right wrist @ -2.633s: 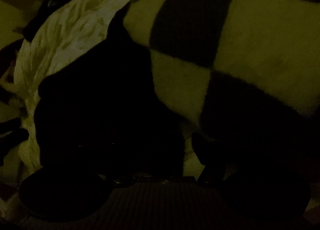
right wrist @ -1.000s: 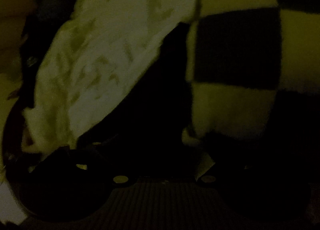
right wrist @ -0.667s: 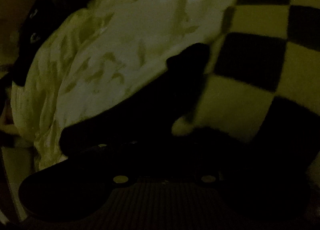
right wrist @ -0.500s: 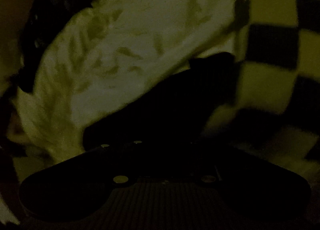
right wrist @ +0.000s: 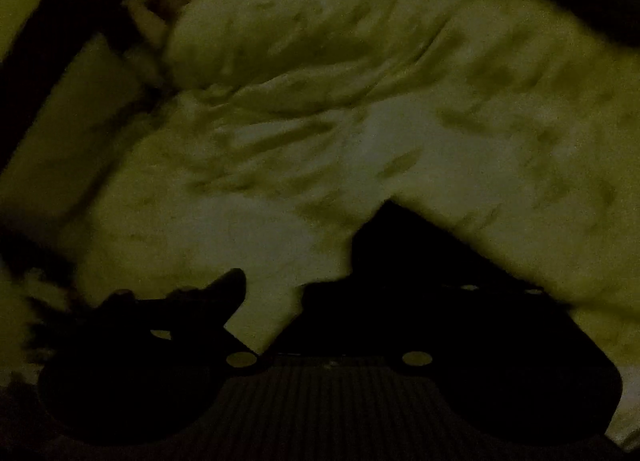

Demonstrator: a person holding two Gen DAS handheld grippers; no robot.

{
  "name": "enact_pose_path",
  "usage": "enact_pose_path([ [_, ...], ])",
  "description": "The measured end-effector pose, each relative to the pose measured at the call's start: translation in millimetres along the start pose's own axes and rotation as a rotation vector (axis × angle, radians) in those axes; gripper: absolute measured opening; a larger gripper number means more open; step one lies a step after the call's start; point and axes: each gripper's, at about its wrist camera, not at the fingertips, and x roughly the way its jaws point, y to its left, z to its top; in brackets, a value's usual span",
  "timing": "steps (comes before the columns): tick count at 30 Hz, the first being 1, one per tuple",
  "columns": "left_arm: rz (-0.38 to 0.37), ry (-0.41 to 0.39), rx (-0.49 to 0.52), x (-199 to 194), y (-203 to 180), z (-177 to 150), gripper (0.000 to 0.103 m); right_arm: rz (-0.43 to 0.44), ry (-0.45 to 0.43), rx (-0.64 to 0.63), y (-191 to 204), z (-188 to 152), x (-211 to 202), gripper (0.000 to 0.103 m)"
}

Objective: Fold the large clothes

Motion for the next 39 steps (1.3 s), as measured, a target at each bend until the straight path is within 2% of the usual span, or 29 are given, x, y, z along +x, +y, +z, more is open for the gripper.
enact_pose_path([
  [1,-0.009,0.007,-0.048,2,10,0,0.073,-0.08,-0.019,-0.021,-4,-2,1,0.09],
  [3,-0.005,0.013,-0.078,1,20,2,0.087,-0.194,-0.08,-0.083,-17,-6,-7,0.087],
  [4,-0.005,0.001,-0.072,-1,24,4,0.1,-0.254,-0.109,-0.11,-26,-9,-13,0.087],
  [5,0.01,-0.005,-0.069,-3,26,5,0.103,-0.31,-0.131,-0.125,-37,-11,-20,0.086],
  [8,0.069,-0.023,-0.063,-13,34,12,0.103,-0.386,-0.198,-0.111,-71,-16,-47,0.077],
  [10,0.167,-0.051,-0.056,-21,37,21,0.103,-0.444,-0.188,-0.11,-82,-16,-55,0.073],
  [11,0.185,-0.081,-0.033,-25,35,25,0.103,-0.439,-0.195,-0.125,-85,-19,-58,0.071],
  [13,0.141,-0.159,0.063,-38,22,34,0.103,-0.359,-0.177,-0.162,-88,-27,-59,0.071],
  [14,0.095,-0.164,0.13,-41,11,39,0.103,-0.311,-0.15,-0.183,-87,-31,-56,0.071],
  [16,-0.015,-0.099,0.308,-36,-23,48,0.103,-0.229,-0.065,-0.232,-87,-43,-46,0.064],
  [18,-0.069,-0.056,0.436,-29,-52,48,0.103,-0.162,0.068,-0.215,-85,-51,-26,0.052],
  [19,-0.077,-0.044,0.486,-24,-66,48,0.103,-0.105,0.176,-0.164,-88,-54,-11,0.043],
  [20,-0.08,-0.035,0.515,-19,-77,49,0.103,-0.049,0.239,-0.117,-89,-56,0,0.03],
  [21,-0.077,-0.028,0.53,-15,-85,49,0.103,0.0,0.293,-0.087,-87,-56,10,0.03],
  [22,-0.066,-0.029,0.525,-11,-89,50,0.103,0.029,0.309,-0.071,-82,-52,20,0.03],
  [24,-0.037,-0.037,0.486,-7,-87,52,0.103,0.014,0.254,-0.03,-74,-35,29,0.03],
  [26,0.011,-0.051,0.439,-7,-79,58,0.103,0.052,0.12,0.154,-82,-8,29,0.03],
  [27,0.04,-0.056,0.423,-7,-74,62,0.103,0.062,-0.003,0.271,-91,5,21,0.035],
  [28,0.067,-0.065,0.409,-9,-68,64,0.103,0.029,-0.1,0.342,-97,13,11,0.045],
  [29,0.092,-0.074,0.392,-10,-63,67,0.103,-0.062,-0.205,0.398,-100,22,-1,0.072],
  [30,0.117,-0.08,0.364,-11,-55,70,0.103,-0.112,-0.251,0.4,-100,26,-8,0.081],
  [31,0.129,-0.08,0.337,-13,-49,72,0.103,-0.121,-0.263,0.357,-100,33,-13,0.081],
  [33,0.132,-0.08,0.268,-16,-37,77,0.103,-0.065,-0.203,0.262,-97,36,-17,0.077],
  [35,0.118,-0.085,0.225,-22,-29,80,0.103,-0.089,-0.158,0.178,-92,26,-26,0.08],
  [37,0.119,-0.1,0.243,-32,-29,79,0.103,-0.107,-0.106,0.074,-88,6,-40,0.082],
  [39,0.134,-0.105,0.323,-35,-41,77,0.103,-0.108,-0.061,-0.049,-78,-15,-53,0.083],
])
